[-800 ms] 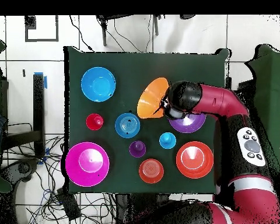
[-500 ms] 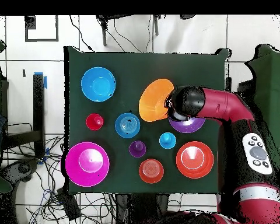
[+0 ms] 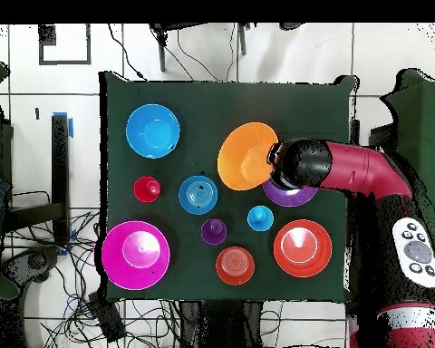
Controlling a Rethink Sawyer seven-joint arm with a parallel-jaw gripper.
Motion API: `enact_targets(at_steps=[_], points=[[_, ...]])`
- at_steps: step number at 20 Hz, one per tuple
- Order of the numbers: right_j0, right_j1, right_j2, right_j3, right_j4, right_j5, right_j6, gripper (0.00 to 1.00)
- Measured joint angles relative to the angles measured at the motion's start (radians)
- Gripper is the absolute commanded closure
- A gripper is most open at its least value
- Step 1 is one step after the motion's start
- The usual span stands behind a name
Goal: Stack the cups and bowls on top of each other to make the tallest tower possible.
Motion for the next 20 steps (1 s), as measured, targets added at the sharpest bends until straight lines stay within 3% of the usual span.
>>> enact_targets(at_steps=[20], points=[[-0.051, -0.006, 0.035, 0.016, 0.009, 0.0, 0.0, 1.0]])
